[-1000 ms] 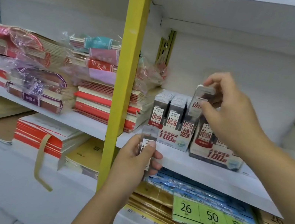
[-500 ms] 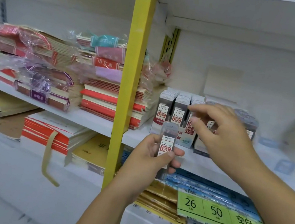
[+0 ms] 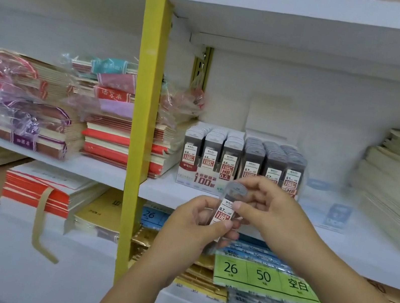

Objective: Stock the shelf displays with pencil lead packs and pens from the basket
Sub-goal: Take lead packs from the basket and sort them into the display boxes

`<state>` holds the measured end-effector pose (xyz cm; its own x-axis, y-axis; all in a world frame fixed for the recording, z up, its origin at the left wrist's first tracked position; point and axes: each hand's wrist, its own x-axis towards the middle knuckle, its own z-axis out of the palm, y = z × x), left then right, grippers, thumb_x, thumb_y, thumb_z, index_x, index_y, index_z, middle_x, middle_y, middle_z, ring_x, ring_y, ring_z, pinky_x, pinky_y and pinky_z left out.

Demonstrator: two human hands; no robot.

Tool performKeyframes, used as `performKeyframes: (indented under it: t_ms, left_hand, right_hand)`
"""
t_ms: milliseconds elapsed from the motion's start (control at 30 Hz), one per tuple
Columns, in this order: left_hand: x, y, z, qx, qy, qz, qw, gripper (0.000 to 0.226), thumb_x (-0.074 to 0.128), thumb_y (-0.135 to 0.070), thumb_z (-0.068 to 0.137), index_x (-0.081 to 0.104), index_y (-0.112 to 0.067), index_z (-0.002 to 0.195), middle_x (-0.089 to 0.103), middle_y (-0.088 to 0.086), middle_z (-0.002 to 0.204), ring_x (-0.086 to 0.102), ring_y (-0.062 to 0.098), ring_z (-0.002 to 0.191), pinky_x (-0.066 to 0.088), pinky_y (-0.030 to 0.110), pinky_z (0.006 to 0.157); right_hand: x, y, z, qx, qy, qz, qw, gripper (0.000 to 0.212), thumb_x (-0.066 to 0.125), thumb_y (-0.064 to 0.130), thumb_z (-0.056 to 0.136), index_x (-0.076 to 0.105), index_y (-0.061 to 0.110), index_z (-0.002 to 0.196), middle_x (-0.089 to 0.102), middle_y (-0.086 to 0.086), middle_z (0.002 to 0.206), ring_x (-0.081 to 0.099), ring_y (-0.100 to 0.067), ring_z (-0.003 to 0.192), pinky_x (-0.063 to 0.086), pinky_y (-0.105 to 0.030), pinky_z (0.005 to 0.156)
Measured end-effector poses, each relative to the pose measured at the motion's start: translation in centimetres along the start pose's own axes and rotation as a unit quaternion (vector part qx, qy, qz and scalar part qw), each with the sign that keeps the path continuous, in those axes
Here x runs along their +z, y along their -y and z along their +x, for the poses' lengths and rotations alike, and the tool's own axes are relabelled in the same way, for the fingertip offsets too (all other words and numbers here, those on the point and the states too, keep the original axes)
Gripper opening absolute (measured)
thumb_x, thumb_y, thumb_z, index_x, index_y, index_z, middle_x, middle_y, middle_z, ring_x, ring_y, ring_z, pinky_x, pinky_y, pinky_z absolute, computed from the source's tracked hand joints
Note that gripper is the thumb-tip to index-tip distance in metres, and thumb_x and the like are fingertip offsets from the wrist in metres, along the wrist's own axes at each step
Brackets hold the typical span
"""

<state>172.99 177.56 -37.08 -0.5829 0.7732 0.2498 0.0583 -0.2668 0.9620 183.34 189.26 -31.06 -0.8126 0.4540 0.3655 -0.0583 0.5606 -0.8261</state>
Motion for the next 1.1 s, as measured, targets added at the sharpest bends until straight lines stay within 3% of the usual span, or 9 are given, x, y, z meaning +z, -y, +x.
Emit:
performKeyframes:
  t_ms: [100,200,300,533,733,833,933,1000,1100]
  left_hand:
    - [1.9,0.6,1.1,0.056,-0.072,0.098,0.991,0.013,0.071,-0.027,0.092,0.069,-0.033,0.104,0.075,-0.019,0.099,0.069,-0.002,0.093,0.056,0.017,0.079]
    - [3.7,0.6,2.0,0.168,-0.124,0.294,0.933,0.028,0.063,-0.036,0.096,0.058,-0.044,0.122,0.049,-0.041,0.122,0.041,-0.024,0.115,0.032,0.001,0.095]
    - [5.0,1.4,2.8,0.225,-0.109,0.417,0.874,0.051,0.056,-0.037,0.099,0.04,-0.036,0.148,0.025,-0.024,0.156,0.015,-0.008,0.144,0.012,0.016,0.117]
    - [5.6,3.4,3.8,0.195,-0.089,0.462,0.86,0.062,0.052,-0.041,0.1,0.024,-0.038,0.156,-0.01,-0.025,0.165,-0.003,0.005,0.153,0.01,0.031,0.124]
    - [5.5,3.0,3.7,0.223,-0.086,0.458,0.856,0.056,0.053,-0.036,0.1,0.033,-0.037,0.152,0.0,-0.027,0.164,-0.001,-0.01,0.145,0.008,0.017,0.117]
    - [5.0,2.9,2.1,0.263,-0.136,0.44,0.848,0.041,0.056,-0.027,0.098,0.053,-0.034,0.138,0.039,-0.021,0.147,0.023,-0.012,0.132,0.02,0.012,0.109]
    - [4.5,4.6,-0.5,0.273,-0.152,0.455,0.834,0.026,0.056,-0.019,0.091,0.065,-0.024,0.116,0.057,-0.013,0.111,0.05,0.004,0.105,0.034,0.013,0.088]
    - [3.8,7.4,-2.7,0.192,-0.087,0.483,0.85,0.026,0.059,-0.017,0.092,0.064,-0.022,0.118,0.058,-0.007,0.112,0.056,0.014,0.103,0.042,0.022,0.083]
    - [1.5,14.2,-7.6,0.001,0.014,0.513,0.859,0.034,0.058,-0.022,0.097,0.057,-0.02,0.132,0.055,0.002,0.131,0.057,0.021,0.116,0.051,0.038,0.089]
  right_hand:
    - [-3.2,0.2,-0.2,-0.077,-0.112,0.014,0.991,0.032,0.065,0.0,0.088,0.063,0.031,0.096,0.073,0.005,0.088,0.069,-0.018,0.084,0.056,-0.03,0.072]
    - [-7.7,1.1,0.4,-0.184,-0.232,-0.037,0.955,0.037,0.062,0.004,0.091,0.058,0.04,0.096,0.07,0.011,0.091,0.066,-0.015,0.088,0.055,-0.028,0.078]
    - [-10.3,1.1,1.5,-0.233,-0.246,-0.159,0.927,0.034,0.06,0.007,0.092,0.054,0.039,0.1,0.065,0.01,0.093,0.062,-0.017,0.088,0.052,-0.033,0.081]
    - [-11.2,-1.4,4.0,-0.152,-0.197,-0.296,0.922,0.031,0.064,0.021,0.09,0.048,0.042,0.106,0.06,0.02,0.092,0.053,-0.001,0.093,0.038,-0.022,0.073]
    - [-10.6,-2.6,4.3,-0.098,-0.199,-0.502,0.836,0.03,0.064,0.038,0.089,0.065,0.035,0.119,0.05,0.006,0.115,0.031,-0.018,0.114,0.027,-0.034,0.094]
    - [-9.8,-2.9,1.7,-0.154,-0.244,-0.42,0.86,0.034,0.06,0.028,0.092,0.061,0.03,0.126,0.052,0.005,0.115,0.037,-0.015,0.11,0.029,-0.027,0.092]
    - [-7.2,-4.7,-2.9,-0.142,-0.269,-0.202,0.931,0.024,0.057,0.018,0.093,0.063,0.033,0.11,0.057,0.017,0.092,0.049,-0.003,0.083,0.035,-0.012,0.07]
    - [-4.5,-7.2,-5.9,-0.059,-0.262,-0.084,0.96,0.021,0.055,0.015,0.093,0.063,0.032,0.102,0.06,0.014,0.08,0.052,-0.001,0.069,0.039,-0.013,0.06]
    - [0.5,-14.5,-11.5,0.101,-0.191,-0.084,0.973,0.02,0.053,0.014,0.095,0.06,0.031,0.101,0.059,0.011,0.078,0.052,0.001,0.061,0.037,-0.014,0.052]
